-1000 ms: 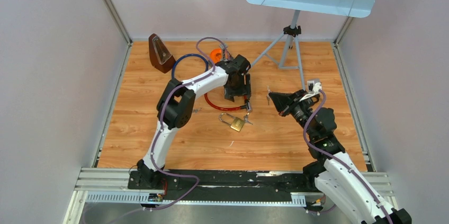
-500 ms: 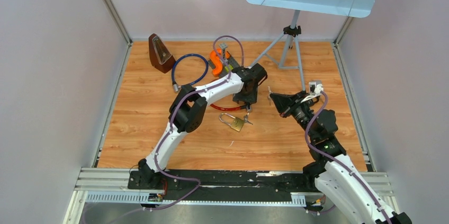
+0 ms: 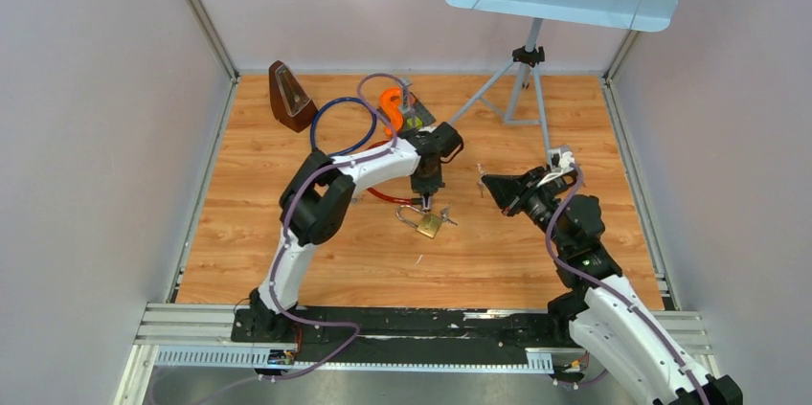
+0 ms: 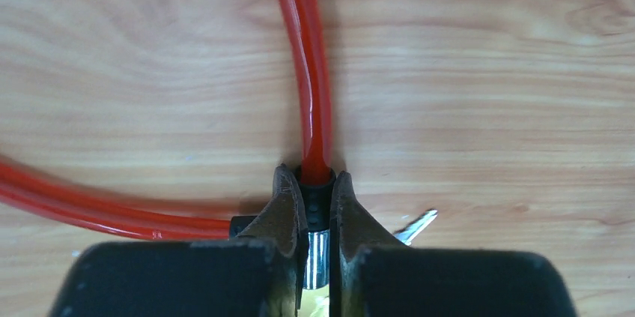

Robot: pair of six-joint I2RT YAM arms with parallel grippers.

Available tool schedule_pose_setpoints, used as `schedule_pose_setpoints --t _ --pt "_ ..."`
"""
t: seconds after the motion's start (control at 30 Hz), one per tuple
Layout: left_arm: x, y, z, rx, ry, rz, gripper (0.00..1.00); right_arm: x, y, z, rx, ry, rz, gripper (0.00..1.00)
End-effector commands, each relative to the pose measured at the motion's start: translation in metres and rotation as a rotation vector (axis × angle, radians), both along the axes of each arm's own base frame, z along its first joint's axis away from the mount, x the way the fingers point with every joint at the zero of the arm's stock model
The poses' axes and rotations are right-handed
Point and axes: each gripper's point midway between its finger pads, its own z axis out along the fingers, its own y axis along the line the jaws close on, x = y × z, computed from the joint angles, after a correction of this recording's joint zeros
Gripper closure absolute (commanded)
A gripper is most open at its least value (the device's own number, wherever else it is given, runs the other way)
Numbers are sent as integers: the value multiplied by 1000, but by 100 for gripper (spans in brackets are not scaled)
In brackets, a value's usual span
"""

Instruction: Unlock with the key

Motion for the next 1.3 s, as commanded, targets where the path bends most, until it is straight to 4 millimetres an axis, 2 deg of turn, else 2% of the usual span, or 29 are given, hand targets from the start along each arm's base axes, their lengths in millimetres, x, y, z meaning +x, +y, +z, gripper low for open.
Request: schedule_pose_setpoints --t 0.0,0.03,0.07,0.1,0.13,0.23,0.43,0.7,0.9,1.27 --pt "14 18 44 -208 -24 150 100 -4 14 6 7 -24 90 100" --pt "10 22 43 -225 -16 174 100 -5 18 5 5 -20 112 100" --pt "14 21 64 -283 -48 182 100 -7 22 4 4 -13 143 100" --pt "11 23 64 -299 -44 202 100 -7 26 2 6 0 163 100" --pt "14 22 82 -350 -74 209 100 -8 29 1 12 9 182 100" --pt "13 23 105 -442 -98 248 100 -9 39 -5 36 57 225 100" --pt "14 15 133 -595 -92 283 100 -8 59 -19 87 143 272 100" --pt "7 4 150 -708 -58 285 100 1 77 -41 135 267 274 100" --pt "5 3 156 -736 -59 284 100 12 72 -67 149 372 181 100" --pt "2 -1 158 -768 -48 279 100 19 72 -76 174 410 150 100"
